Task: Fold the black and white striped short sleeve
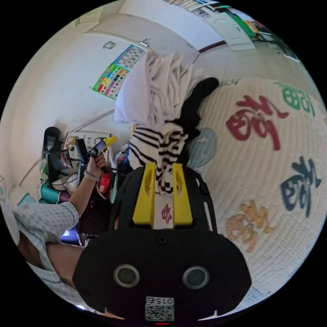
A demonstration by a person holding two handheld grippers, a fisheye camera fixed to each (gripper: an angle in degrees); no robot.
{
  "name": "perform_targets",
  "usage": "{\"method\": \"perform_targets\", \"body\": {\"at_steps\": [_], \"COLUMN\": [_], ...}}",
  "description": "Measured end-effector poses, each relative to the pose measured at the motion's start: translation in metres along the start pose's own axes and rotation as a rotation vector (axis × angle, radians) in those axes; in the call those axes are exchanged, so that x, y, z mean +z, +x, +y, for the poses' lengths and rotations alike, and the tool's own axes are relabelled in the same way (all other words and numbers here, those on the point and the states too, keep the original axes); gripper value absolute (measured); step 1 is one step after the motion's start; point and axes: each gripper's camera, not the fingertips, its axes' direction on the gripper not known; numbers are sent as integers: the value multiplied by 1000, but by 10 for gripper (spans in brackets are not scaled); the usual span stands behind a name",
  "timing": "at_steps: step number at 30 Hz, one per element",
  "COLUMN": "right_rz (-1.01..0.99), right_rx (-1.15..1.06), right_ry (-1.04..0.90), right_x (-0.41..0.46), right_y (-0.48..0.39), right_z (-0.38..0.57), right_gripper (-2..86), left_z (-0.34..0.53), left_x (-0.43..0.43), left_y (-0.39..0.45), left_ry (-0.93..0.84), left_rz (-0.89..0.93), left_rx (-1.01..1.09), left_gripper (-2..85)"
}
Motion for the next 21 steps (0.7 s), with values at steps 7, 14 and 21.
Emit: {"method": "perform_targets", "body": {"at_steps": [7, 14, 21], "right_rz": [-157, -591, -670], "right_rx": [-37, -42, -20], "right_ry": [1, 313, 537], "right_x": [24, -69, -134], "right_y": [-36, -69, -117], "right_z": [8, 92, 189], "right_gripper": [6, -2, -3], "left_z": [77, 115, 176], "left_x": [30, 1, 48], "left_y": [39, 108, 205], "left_ry": [-147, -5, -195], "left_rz": [21, -74, 119], "left_rx": [-34, 132, 326], "left_gripper": [131, 147, 161]}}
